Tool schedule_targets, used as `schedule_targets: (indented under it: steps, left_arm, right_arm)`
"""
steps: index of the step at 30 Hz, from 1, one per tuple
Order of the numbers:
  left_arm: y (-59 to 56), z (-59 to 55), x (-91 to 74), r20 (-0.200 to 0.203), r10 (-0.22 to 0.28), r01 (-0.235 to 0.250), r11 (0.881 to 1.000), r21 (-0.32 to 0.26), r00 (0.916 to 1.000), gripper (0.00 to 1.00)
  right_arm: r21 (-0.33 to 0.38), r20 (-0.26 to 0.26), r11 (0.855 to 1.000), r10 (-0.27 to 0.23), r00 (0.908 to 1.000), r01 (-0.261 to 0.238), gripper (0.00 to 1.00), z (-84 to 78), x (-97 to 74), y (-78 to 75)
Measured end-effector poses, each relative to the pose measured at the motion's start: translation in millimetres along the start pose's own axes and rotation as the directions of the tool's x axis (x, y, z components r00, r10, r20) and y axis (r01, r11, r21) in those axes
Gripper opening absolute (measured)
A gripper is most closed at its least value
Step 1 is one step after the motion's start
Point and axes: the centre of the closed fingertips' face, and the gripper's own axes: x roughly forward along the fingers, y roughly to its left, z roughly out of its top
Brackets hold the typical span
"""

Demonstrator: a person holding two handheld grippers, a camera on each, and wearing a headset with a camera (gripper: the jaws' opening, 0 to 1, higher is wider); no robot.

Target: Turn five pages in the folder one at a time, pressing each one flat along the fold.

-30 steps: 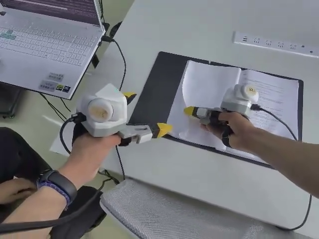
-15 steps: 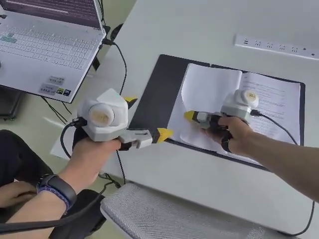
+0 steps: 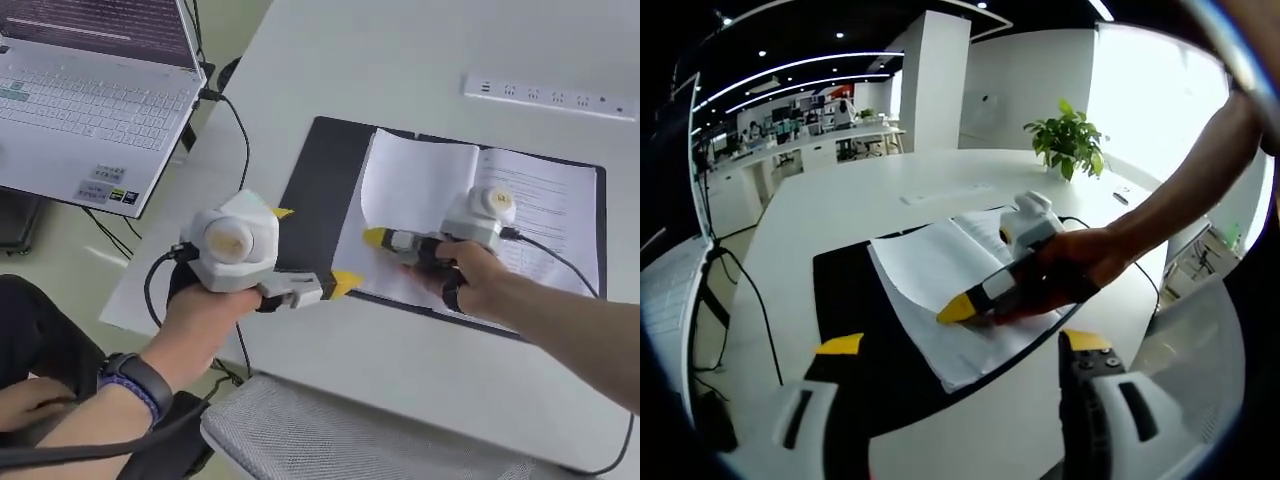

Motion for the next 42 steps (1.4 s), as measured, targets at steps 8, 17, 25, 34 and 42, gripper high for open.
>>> schedule_targets:
  steps: [8, 17, 25, 34, 42]
  left_arm:
    - [-14.8, -8.1, 17.9, -0.039, -0.053, 0.054, 0.998, 0.017, 0.9978, 0.72]
    - [-18.5, -16.0, 40.6, -0.086, -0.080, 0.085, 0.995, 0.054, 0.9931, 0.58]
    - [-15.7, -18.0, 60.0, -0.101, -0.081, 0.089, 0.993, 0.072, 0.9916, 0.38]
    - [-6.6, -37.3, 78.3, -0.147, -0.053, 0.063, 0.995, 0.071, 0.9878, 0.31]
    - [-2.9, -58.0, 87.5, -0.203, -0.028, 0.050, 0.993, 0.107, 0.9788, 0.32]
  right_arm:
    - [0.006, 0.012, 1.000, 0.011, 0.9999, -0.011, 0.17, -2.0, -4.4, 3.7]
    - [-0.061, -0.004, 0.997, 0.037, 0.9993, -0.037, 0.30, 0.3, -24.4, 12.3]
    - [-0.116, 0.061, 0.992, 0.057, 0.9965, -0.050, 0.28, 25.4, -58.5, 16.5]
    - [-0.168, 0.139, 0.985, 0.053, 0.9888, -0.029, 0.28, 46.5, -102.3, 28.9]
    - [-0.197, 0.159, 0.980, 0.052, 0.9859, -0.020, 0.27, 45.1, -124.7, 39.9]
